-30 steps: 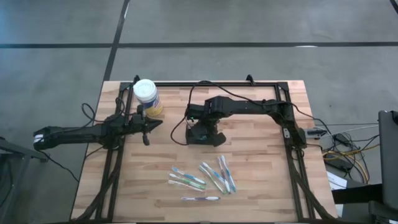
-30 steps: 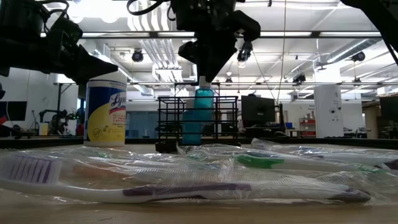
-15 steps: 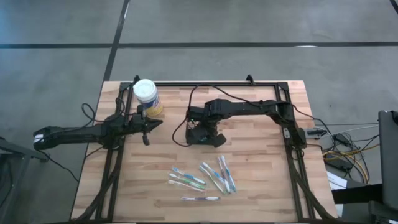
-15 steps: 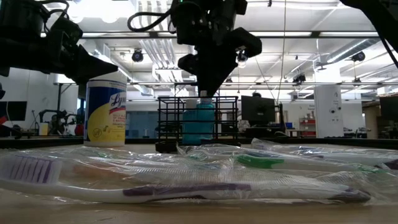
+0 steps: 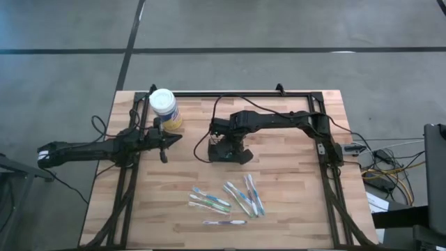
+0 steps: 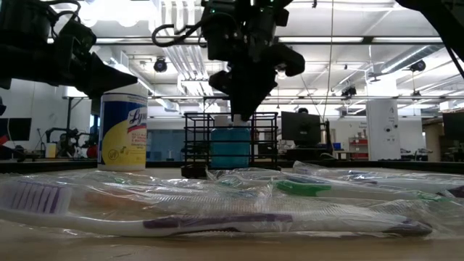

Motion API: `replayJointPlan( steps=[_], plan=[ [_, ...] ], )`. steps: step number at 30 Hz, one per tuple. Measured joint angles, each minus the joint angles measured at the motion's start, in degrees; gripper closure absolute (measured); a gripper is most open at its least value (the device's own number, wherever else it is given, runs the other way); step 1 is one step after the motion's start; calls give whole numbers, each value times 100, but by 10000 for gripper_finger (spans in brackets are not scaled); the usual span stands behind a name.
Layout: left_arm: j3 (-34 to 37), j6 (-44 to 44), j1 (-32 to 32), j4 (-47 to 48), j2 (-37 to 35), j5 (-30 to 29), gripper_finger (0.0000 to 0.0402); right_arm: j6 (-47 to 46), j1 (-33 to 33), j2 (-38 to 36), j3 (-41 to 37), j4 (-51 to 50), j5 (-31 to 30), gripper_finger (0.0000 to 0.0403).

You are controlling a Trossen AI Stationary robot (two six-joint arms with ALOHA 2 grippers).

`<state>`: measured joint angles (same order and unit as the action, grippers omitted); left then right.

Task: Pick & Place toothbrushing station
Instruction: Put the mouthwash into the mesh organizer, then put the right blue toothbrush into the mesh organizer

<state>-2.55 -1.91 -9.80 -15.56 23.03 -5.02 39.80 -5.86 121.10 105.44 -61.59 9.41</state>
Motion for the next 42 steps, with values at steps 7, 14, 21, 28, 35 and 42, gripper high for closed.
replayJointPlan(
  steps=[7, 14, 21, 28, 35, 42],
  plan=[
    [0, -36, 0, 31, 0, -8, 394, -1, -17, 13, 94, -15, 8, 310],
    [0, -79, 0, 47, 0, -12, 394, -11, -17, 28, 191, 5, -11, 294],
    [0, -76, 0, 117, 0, -15, 394, -116, -21, 26, 195, 7, -16, 235],
    [0, -76, 0, 116, 0, -17, 394, -195, 1, 24, 198, -1, -18, 216],
    [0, -74, 0, 114, 0, -19, 394, -384, 93, 11, 751, -544, -27, 211],
    [0, -50, 0, 112, 0, -19, 394, -824, 95, 0, 1985, -1319, -43, 211]
  ],
)
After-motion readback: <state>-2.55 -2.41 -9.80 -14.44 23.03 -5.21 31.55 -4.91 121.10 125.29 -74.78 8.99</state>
